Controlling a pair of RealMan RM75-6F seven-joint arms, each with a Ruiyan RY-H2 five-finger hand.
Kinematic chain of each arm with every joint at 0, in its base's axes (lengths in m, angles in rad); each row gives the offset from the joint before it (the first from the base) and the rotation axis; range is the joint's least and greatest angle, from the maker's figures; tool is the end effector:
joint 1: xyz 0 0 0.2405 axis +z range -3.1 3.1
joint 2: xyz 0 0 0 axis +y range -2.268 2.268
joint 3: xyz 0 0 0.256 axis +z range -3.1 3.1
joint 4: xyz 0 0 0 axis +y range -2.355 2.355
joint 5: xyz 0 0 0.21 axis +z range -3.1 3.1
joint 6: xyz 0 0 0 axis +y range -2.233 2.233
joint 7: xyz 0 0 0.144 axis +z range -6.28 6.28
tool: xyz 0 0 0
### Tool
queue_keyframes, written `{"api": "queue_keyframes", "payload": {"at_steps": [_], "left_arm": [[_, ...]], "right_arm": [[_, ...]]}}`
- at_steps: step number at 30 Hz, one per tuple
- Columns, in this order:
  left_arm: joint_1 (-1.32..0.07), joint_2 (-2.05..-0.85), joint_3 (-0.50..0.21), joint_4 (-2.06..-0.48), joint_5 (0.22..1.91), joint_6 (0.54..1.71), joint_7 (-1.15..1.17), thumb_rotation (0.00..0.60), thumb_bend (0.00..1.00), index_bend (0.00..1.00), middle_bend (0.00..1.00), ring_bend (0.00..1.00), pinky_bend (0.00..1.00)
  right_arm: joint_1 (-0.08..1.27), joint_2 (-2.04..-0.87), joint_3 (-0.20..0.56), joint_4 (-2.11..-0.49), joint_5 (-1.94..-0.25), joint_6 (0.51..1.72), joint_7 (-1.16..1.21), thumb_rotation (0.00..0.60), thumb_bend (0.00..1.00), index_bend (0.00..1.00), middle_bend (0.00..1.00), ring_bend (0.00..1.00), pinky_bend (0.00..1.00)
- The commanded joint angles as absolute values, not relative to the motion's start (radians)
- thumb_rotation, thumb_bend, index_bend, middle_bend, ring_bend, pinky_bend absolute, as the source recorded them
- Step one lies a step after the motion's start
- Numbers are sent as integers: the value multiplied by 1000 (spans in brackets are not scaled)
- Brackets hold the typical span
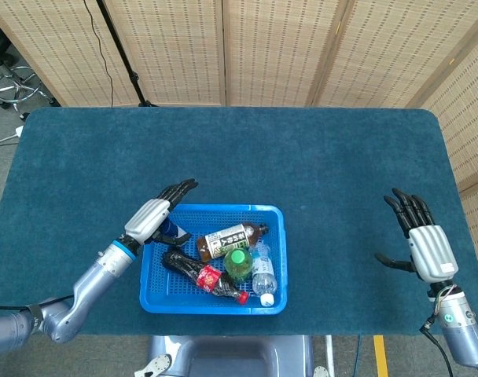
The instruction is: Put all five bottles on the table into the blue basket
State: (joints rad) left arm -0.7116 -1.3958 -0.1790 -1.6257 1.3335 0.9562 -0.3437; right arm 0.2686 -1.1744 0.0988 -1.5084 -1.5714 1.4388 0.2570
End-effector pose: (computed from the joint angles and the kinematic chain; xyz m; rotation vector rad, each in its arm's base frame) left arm -0.1273 0.3275 0.0221 -1.7803 -1.4656 -1.3717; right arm -0.2760 -0.2467 0.1480 1.4806 -0.9285 1.2303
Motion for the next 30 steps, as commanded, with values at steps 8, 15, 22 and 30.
{"api": "queue_keyframes", "payload": {"at_steps": [8, 15, 22, 30], "left_arm": [[-581, -1218, -173, -1759, 1409, 1174, -302, 600, 201, 0, 0, 0, 0], [-449, -1060, -106, -1852, 1404, 1288, -153, 600, 46, 0, 0, 0, 0], [-332, -996, -47, -1879, 1348, 1376, -27, 600, 27, 0, 0, 0, 0], [-200, -1039, 13, -1792, 1372, 1496, -41, 600, 27, 0, 0, 0, 0]], "right_arm": [[261, -1165, 92, -1519, -1594, 1459, 246, 600, 0, 0, 0, 0, 0], [245, -1158, 81, -1543, -1603, 1475, 152, 600, 0, 0, 0, 0, 0], [228, -1155, 78, -1591, -1592, 1484, 20, 600, 0, 0, 0, 0, 0], [201, -1171, 99, -1612, -1554, 1522, -152, 600, 0, 0, 0, 0, 0]]}}
